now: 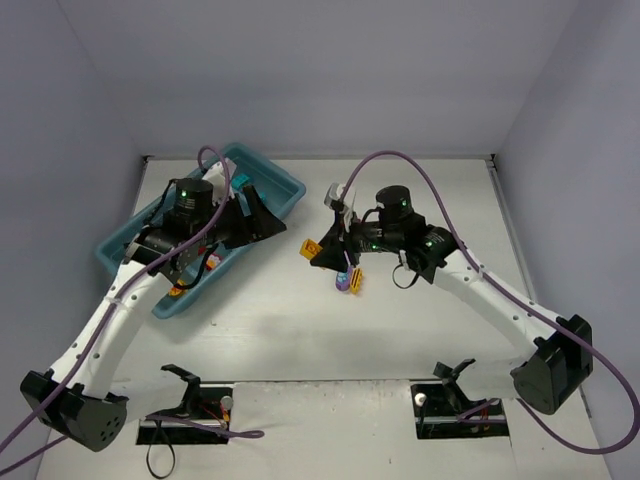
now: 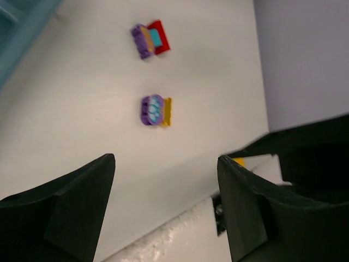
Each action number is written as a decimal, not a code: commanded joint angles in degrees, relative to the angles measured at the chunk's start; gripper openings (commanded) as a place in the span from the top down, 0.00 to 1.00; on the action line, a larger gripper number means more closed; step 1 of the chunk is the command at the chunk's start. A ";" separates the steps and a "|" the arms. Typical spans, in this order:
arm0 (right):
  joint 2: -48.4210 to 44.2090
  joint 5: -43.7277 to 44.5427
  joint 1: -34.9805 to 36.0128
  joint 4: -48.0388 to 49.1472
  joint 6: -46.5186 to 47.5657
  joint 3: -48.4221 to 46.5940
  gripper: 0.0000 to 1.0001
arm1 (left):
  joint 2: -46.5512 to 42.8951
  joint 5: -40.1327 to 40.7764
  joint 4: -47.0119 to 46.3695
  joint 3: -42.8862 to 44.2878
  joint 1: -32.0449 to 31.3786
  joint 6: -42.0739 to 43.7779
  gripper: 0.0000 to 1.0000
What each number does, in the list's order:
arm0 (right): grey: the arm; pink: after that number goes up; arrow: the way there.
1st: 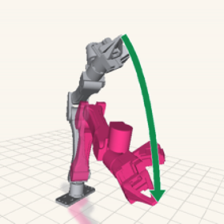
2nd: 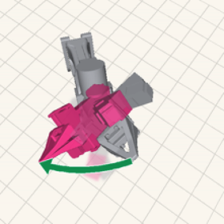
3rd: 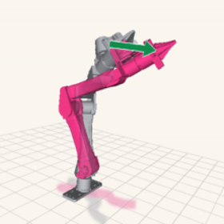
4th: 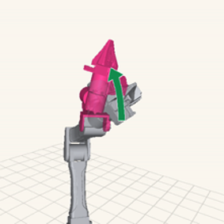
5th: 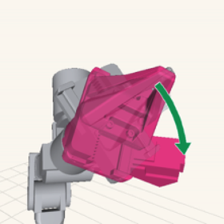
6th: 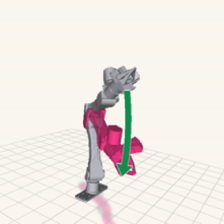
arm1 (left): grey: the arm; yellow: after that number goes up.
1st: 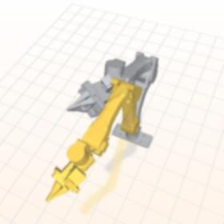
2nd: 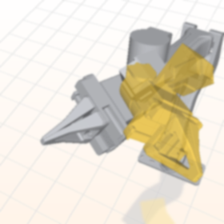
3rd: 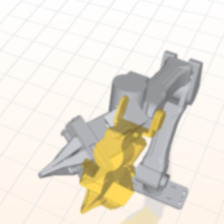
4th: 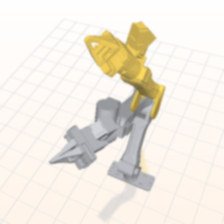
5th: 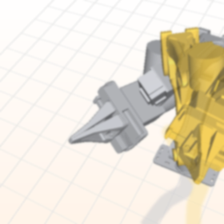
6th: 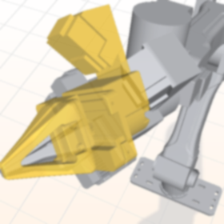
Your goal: Sort the legos into containers by color
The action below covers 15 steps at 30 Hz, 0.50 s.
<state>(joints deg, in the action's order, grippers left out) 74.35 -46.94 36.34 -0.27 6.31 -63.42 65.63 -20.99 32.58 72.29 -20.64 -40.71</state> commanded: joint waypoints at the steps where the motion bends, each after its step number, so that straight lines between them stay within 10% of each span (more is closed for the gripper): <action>1: 0.45 1.67 1.10 2.47 2.92 -3.55 1.00 | -1.38 -2.21 -3.22 1.18 -4.48 -7.01 0.31; 15: 2.21 2.64 3.21 2.38 3.45 -5.05 0.99 | 1.78 -1.68 -5.07 1.10 -13.45 -9.30 0.35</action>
<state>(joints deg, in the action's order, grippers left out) 76.64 -44.29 39.11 -0.71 9.13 -65.14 66.85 -22.63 31.92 72.29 -32.69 -48.73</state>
